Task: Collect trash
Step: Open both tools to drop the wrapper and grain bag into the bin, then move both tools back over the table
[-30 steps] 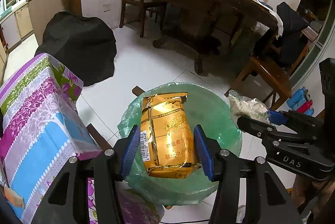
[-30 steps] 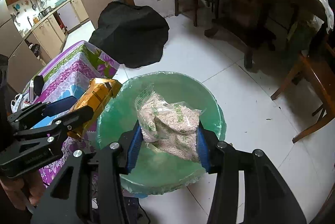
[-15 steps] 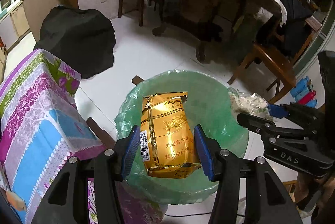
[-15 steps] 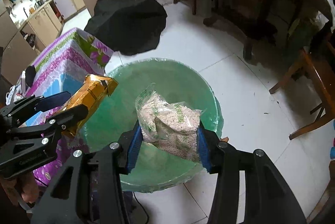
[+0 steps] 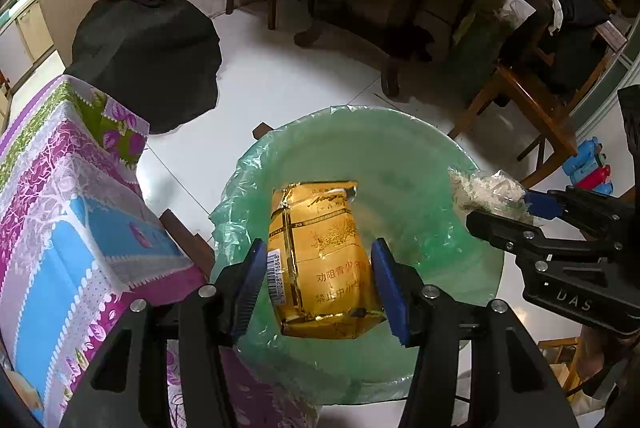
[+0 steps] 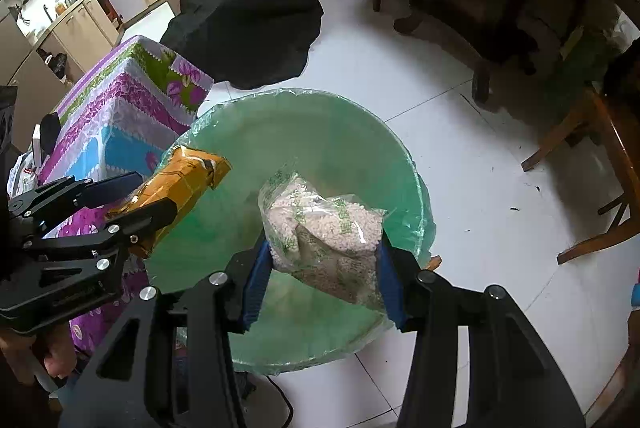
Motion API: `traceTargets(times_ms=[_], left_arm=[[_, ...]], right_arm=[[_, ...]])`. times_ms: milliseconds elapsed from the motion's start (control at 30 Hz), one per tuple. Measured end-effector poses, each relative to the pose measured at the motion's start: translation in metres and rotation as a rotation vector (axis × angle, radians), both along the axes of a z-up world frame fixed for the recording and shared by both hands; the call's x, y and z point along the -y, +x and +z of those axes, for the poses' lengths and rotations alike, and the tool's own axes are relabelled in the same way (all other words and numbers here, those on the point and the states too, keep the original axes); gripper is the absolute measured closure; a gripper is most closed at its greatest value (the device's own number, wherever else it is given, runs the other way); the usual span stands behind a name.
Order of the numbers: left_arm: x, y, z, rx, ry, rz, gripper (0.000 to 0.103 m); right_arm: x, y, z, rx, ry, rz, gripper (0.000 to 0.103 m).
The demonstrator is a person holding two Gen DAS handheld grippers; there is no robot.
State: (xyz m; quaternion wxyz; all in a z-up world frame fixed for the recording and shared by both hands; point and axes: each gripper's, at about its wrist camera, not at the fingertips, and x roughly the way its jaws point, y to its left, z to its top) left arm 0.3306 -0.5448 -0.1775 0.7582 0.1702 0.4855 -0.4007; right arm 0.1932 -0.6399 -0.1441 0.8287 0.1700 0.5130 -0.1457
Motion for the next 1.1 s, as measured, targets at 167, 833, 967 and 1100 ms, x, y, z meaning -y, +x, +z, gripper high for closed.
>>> traceTargets(times_ms=[167, 833, 967, 1100], left_arm=[[0.0, 0.005, -0.005, 0.002, 0.011, 0.015, 0.046], [-0.078, -0.018, 0.021, 0.082, -0.068, 0.015, 0.044], [-0.154, -0.025, 0.038, 0.118, -0.135, 0.071, 0.044], [-0.238, -0.023, 0.047, 0.135, -0.18, 0.158, 0.043]], right_arm=[[0.002, -0.002, 0.001, 0.027, 0.005, -0.013, 0.043], [-0.056, -0.048, 0.049, 0.291, -0.095, 0.058, 0.029], [-0.108, -0.071, 0.065, 0.441, -0.128, 0.13, 0.029], [-0.154, -0.073, 0.059, 0.488, -0.087, 0.221, 0.029]])
